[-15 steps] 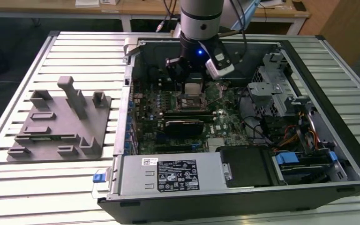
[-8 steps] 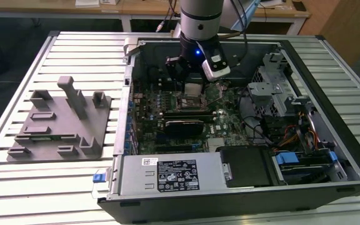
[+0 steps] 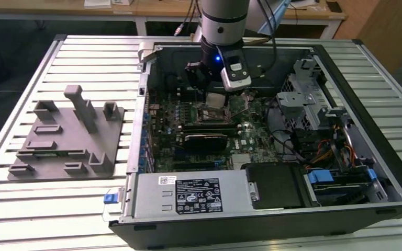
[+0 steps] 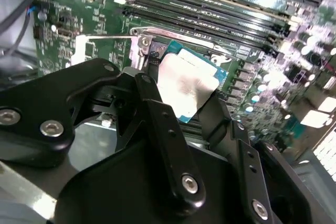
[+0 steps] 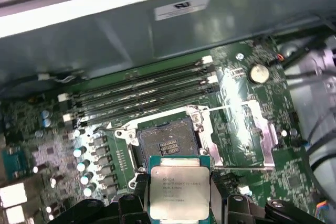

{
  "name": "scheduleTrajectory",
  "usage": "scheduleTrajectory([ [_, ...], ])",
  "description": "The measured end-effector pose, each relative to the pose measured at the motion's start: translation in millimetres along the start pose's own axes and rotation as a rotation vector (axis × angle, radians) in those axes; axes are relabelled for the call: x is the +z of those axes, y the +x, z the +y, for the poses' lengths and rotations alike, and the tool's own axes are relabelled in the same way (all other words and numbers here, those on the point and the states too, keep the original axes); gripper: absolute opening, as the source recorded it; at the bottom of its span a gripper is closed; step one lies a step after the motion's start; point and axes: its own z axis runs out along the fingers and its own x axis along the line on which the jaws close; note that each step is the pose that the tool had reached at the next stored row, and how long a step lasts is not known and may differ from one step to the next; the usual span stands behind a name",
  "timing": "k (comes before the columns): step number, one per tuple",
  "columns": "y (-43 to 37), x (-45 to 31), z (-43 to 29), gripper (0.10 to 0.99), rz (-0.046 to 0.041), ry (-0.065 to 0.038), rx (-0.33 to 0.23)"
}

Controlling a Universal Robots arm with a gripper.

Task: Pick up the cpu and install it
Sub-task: 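Place the cpu into insertion slot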

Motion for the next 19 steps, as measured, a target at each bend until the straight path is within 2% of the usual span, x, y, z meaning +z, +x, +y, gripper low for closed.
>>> scheduleTrajectory([
  [19,0.0,2.3,-0.1,0.545,-0.0143,0.009,0.346],
])
